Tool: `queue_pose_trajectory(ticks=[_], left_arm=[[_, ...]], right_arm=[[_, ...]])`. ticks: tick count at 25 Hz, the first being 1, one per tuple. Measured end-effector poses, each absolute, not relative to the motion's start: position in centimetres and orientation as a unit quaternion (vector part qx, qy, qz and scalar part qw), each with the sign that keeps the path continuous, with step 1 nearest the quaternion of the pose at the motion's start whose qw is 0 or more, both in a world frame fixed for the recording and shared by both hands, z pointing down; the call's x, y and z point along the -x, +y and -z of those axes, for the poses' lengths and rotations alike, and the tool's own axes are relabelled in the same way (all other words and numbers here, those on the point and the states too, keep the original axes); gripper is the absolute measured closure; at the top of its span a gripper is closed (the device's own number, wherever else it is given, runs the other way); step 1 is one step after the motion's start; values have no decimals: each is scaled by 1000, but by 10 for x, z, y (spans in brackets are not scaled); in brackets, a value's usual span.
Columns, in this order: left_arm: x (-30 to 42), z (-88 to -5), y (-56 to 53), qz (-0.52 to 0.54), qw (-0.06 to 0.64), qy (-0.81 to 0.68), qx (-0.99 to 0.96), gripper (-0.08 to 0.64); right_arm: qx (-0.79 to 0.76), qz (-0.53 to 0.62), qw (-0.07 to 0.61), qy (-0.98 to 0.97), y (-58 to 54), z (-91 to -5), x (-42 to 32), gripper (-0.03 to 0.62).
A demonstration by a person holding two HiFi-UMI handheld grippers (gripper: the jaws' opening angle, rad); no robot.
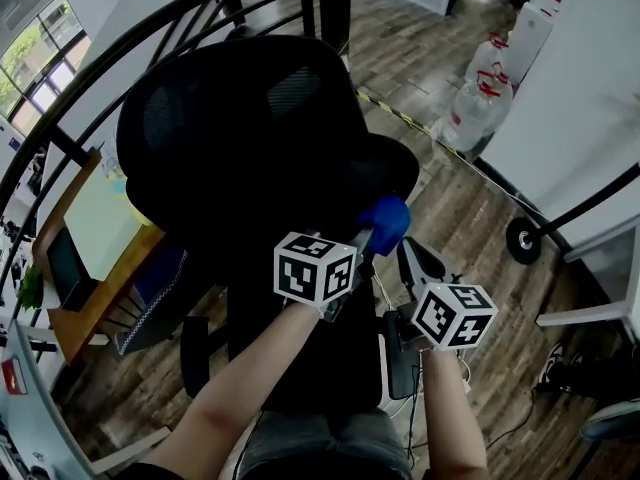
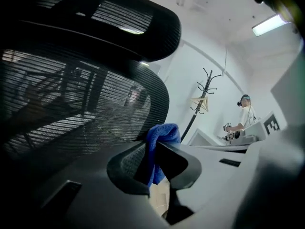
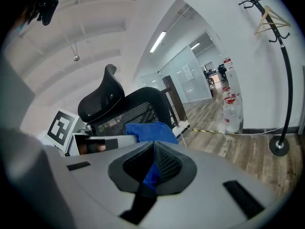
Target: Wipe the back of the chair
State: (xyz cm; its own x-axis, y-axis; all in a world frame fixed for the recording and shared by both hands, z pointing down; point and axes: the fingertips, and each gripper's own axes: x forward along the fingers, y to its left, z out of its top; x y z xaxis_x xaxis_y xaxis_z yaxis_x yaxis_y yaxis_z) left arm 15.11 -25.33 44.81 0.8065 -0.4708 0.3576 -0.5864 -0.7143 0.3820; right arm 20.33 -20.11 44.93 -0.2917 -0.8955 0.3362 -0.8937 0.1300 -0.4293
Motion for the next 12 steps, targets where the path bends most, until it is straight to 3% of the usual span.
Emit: queue_pose_trajectory(ticks=[12], left_arm=[[-104, -452, -268, -99, 263, -324, -903, 500]], right_arm=[[564, 300, -2, 770, -223, -457, -161, 563]])
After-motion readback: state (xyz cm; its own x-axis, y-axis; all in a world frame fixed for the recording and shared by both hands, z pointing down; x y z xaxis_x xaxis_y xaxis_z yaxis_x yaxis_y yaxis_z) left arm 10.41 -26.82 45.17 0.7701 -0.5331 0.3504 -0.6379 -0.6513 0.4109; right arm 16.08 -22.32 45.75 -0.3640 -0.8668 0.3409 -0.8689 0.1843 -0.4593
